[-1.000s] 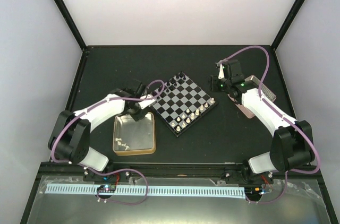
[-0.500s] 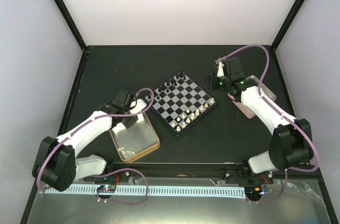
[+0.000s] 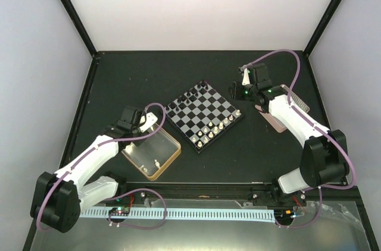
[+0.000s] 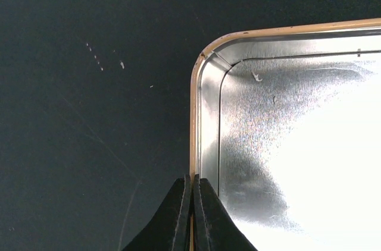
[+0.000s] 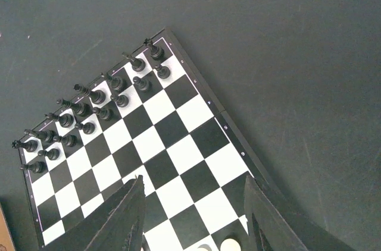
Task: Set up the chess pieces on the board
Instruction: Adjust the storage box at the center of the board, then pick up the chess piece from the storage box.
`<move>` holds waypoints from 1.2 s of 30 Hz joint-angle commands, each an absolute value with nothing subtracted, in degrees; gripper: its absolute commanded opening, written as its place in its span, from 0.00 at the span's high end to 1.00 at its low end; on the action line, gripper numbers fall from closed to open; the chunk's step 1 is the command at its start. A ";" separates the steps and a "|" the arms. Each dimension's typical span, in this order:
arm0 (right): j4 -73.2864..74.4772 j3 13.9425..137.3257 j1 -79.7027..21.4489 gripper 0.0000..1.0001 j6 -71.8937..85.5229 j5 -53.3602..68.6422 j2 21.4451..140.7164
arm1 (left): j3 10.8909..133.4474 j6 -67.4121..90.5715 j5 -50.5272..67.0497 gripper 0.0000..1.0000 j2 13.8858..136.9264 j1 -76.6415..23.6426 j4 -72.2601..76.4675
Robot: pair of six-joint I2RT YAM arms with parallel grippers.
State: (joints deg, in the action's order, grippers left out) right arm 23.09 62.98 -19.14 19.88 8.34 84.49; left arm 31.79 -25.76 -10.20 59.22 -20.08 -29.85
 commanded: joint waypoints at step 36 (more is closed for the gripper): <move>23.98 62.55 -18.88 0.53 21.95 11.45 85.08 | 54.66 37.49 8.37 0.49 68.14 -14.16 -62.03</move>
State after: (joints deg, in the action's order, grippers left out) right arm 23.16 63.66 -19.14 21.23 10.72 87.09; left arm 60.42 23.29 -3.20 67.02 -13.58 -51.81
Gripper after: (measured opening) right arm 0.474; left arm 0.537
